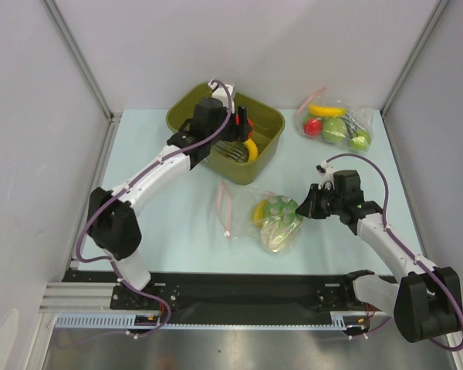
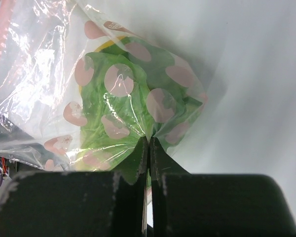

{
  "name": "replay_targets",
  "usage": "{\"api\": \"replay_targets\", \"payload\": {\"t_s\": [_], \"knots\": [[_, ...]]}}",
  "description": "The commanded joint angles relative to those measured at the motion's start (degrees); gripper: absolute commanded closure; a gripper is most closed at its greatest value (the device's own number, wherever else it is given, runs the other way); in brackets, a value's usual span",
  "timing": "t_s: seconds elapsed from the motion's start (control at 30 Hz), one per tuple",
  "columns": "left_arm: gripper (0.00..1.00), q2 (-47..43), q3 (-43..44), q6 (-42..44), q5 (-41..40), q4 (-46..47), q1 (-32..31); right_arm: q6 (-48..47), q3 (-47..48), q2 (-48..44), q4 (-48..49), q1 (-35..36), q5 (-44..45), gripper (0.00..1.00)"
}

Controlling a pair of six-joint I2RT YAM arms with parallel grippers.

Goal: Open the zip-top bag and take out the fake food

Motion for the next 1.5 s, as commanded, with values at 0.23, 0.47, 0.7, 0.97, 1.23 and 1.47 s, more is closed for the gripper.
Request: {"api": "replay_targets", "payload": {"t_s": [0.23, 0.47, 0.7, 0.97, 1.23, 1.47], "knots": [[0.01, 3.1, 6.2, 1.4, -0.9, -1.5, 1.4, -0.3, 0.8, -1.8, 0.3, -0.4, -0.4, 1.0], [0.01, 0.6, 4.5, 3.2, -1.3, -0.6, 1.4, -0.4, 0.9, -1.6, 0.3, -0.5, -0.5, 1.0], [0.2, -11.4, -7.1, 3.1, -0.8, 6.1, 1.4, -0.6, 1.0, -1.2, 0.2, -0.6, -0.4, 1.0], [0.44, -33.6, -32.4, 1.4, 6.3, 10.0, 1.4, -0.7, 1.4, -0.9, 0.1, -0.9, -0.6, 1.0], [0.62, -43.7, -46.0, 0.0, 7.9, 6.7, 1.3, -0.7, 1.3, -0.1, 0.3, -1.0, -1.2, 1.0], [0.64, -42.5, -49.7, -0.9, 9.4, 5.7, -0.4, -0.6, 1.5, 0.1, 0.2, -1.0, -1.6, 1.0]]}}
